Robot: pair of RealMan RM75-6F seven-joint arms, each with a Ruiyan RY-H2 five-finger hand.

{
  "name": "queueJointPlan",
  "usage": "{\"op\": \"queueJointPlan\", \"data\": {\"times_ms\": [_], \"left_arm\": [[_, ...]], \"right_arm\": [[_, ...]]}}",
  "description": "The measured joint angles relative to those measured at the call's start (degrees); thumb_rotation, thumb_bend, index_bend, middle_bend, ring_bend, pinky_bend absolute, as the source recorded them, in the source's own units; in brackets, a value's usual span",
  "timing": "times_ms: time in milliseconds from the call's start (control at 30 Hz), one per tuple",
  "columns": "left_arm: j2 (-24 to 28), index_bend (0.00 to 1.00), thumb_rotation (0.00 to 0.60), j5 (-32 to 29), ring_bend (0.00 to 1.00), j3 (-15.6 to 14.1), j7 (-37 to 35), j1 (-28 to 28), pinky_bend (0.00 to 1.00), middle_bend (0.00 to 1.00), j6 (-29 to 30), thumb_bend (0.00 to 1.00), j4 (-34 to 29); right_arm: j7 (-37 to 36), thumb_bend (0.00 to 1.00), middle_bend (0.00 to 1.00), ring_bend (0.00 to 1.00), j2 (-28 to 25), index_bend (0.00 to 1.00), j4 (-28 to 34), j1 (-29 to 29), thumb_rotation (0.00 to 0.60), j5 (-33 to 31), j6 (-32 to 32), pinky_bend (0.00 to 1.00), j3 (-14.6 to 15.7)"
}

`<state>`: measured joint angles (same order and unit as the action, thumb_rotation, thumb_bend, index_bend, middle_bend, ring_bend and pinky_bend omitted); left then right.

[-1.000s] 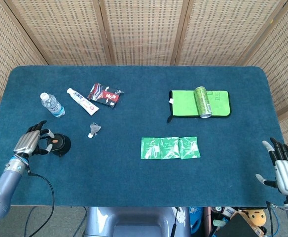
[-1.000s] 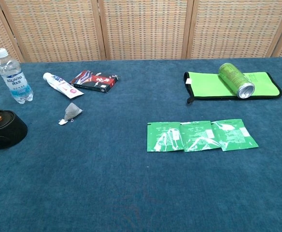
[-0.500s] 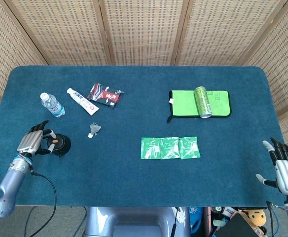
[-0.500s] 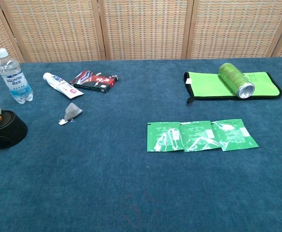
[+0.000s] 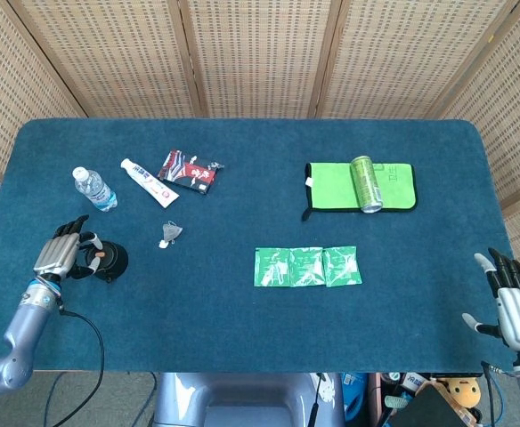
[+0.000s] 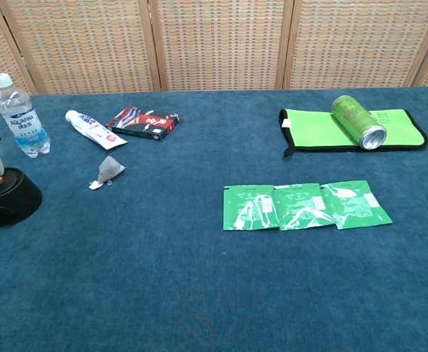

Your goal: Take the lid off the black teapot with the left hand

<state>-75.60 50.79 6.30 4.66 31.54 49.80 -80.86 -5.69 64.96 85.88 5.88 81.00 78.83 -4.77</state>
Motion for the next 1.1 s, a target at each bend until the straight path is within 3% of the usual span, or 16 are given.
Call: {"op": "queueJointPlan", "data": {"times_ms": [900,1100], "left_arm": [[-0.7,0.45,0.6,1.1,0.0,1.1,0.8,-1.1,0.0,0.0,1.0,0.42,0.0],[-1.3,0.52,0.6,1.0,0.0,1.0,1.3,-1.1,0.0,0.0,1.1,0.42,0.2]], "right_arm": [[-0.7,0.0,0.0,0.0,-0.1,0.0,-0.1,0.0,0.6,-0.1,-0.2,0.0,0.0],[-0.8,0.0,0.0,0.0,-0.2,0.0,-0.1,0.0,0.6,-0.2,-0.2,0.0,0.0]]}}
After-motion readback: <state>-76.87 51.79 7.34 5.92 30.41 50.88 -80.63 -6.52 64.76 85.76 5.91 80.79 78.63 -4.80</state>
